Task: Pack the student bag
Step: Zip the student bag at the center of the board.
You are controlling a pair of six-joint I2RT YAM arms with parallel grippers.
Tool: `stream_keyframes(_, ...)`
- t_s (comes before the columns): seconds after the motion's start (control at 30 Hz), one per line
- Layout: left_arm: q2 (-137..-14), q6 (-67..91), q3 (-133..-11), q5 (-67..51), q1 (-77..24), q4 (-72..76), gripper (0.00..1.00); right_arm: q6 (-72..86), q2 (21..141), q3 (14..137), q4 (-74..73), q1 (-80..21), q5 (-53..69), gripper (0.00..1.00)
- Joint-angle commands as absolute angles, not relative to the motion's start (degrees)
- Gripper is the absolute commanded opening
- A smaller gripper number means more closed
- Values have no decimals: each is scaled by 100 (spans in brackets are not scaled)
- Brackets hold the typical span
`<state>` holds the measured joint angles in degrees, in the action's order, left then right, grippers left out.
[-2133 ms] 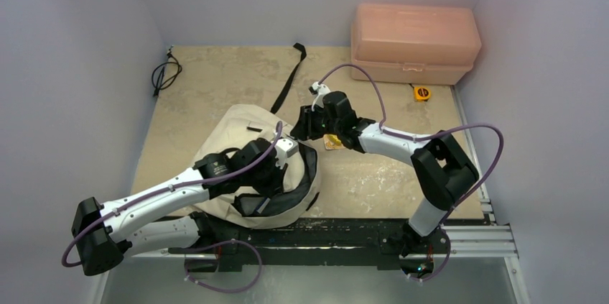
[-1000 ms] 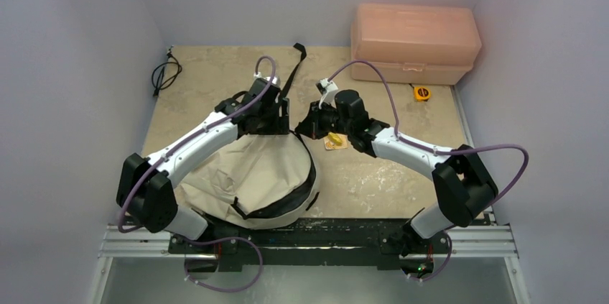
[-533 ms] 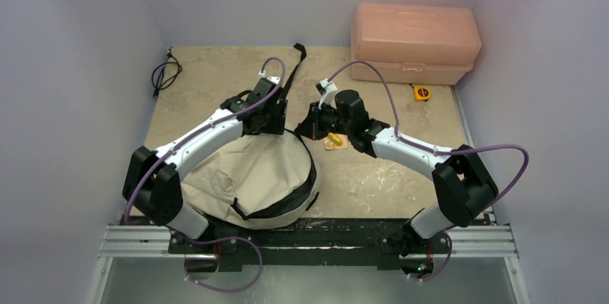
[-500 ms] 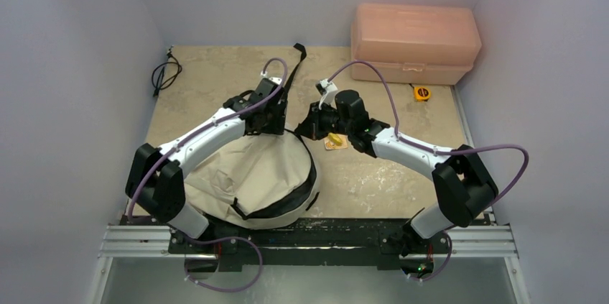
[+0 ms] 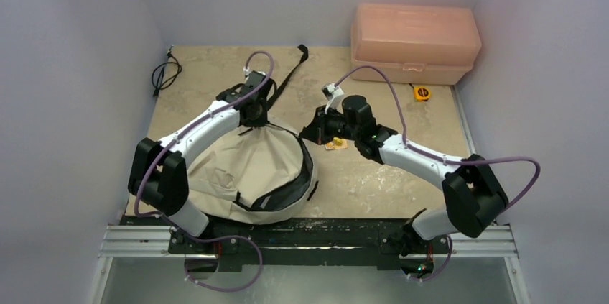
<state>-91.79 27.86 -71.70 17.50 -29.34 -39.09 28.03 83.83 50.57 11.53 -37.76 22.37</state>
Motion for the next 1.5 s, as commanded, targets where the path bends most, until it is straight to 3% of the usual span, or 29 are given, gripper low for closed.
stream_keyframes(0.0,-8816,3083,-7312,2984,-2089,-3570,0,2813,7675,4626,1413,-3656,2403,0)
stream_keyframes(0.23,-8204,3266,-7113,2264,-1513,-3328,0,3070,7192,3897,1806,-3456,2445,0)
stream_keyframes(0.37,-7941,3133,-6934,543,-1512,-3231,2,3058,7394,3943,1957,-3454,2676,0)
stream_keyframes(0.53,-7568,2971,-6581,-1452,-1596,-2832,53,2897,7572,4207,1927,-3457,2975,0)
stream_keyframes(0.63,-7527,2863,-6879,-1738,-1921,-3195,64,2771,7608,4356,1781,-3454,3045,0)
stream_keyframes(0.77,-7749,3038,-7520,-1190,-2585,-3611,66,2686,7614,4449,1675,-3458,3105,0)
stream_keyframes(0.87,-8286,3611,-7922,-1224,-2786,-3943,46,2681,7549,4431,1670,-3449,3075,0)
stream_keyframes(0.93,-8618,4010,-8033,-1218,-2854,-4078,41,2688,7517,4409,1661,-3453,3051,0)
stream_keyframes(1.07,-9077,4843,-8106,-1143,-2978,-4060,43,2678,7453,4396,1595,-3457,3036,0)
stream_keyframes(1.47,-10159,6217,-9471,336,-3674,-6222,55,2364,7301,4418,1288,-3454,2859,0)
